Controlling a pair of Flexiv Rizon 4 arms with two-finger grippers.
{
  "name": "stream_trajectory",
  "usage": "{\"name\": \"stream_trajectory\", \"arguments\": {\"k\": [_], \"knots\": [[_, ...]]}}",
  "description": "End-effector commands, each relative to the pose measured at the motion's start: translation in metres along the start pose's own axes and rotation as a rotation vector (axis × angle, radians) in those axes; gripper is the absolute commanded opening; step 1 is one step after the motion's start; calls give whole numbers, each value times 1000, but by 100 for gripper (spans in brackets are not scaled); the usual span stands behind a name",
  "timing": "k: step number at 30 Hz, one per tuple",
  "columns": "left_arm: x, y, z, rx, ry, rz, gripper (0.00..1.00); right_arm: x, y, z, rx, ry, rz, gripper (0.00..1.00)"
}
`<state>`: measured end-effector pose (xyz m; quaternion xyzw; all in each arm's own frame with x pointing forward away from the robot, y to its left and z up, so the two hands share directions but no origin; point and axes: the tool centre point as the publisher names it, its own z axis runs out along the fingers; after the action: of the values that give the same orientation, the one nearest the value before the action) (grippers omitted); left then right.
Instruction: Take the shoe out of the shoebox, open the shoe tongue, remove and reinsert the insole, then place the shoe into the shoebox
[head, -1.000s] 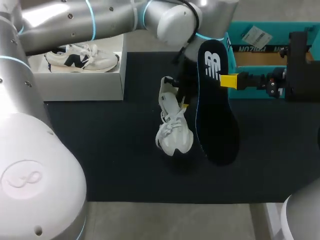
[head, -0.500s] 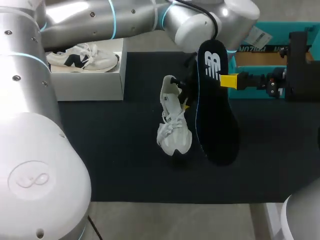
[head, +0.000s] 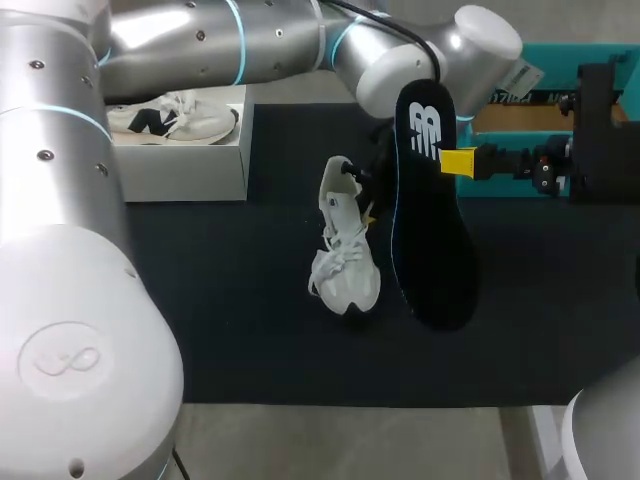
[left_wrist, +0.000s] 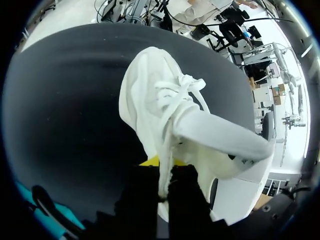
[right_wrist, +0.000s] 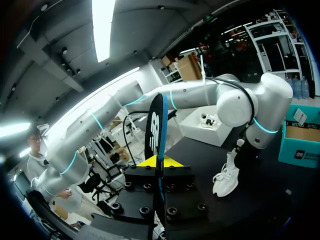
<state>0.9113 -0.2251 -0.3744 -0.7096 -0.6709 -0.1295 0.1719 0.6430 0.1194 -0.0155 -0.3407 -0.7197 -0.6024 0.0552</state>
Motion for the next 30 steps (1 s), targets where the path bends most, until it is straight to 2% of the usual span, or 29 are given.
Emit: {"name": "stream_trajectory", "arguments": {"k": [1,6,7,9,10,11,17,22,30], "knots": [[-8,3,6,-2,13,9,0,0,0,3,0,-2,2,0],[-11,1,6,9,-3,16,0,0,0,3,0,-2,2,0],[-11,0,5,13,-11,14,18,0,0,3,0,-2,2,0],[-9,-2,1,17,-48,25,80,0,0,3,0,-2,2,0],[-8,-3,-1,20,-59,17,88,0,0,3,0,-2,2,0],[-7,-4,-3,22,-69,13,100,0,0,3,0,-2,2,0],[-3,-8,-24,41,-150,-5,100,0,0,3,0,-2,2,0],[3,-9,-48,70,-278,-51,100,0,0,3,0,-2,2,0],[11,-9,-87,-2,-486,-115,100,0,0,3,0,-2,2,0]]}}
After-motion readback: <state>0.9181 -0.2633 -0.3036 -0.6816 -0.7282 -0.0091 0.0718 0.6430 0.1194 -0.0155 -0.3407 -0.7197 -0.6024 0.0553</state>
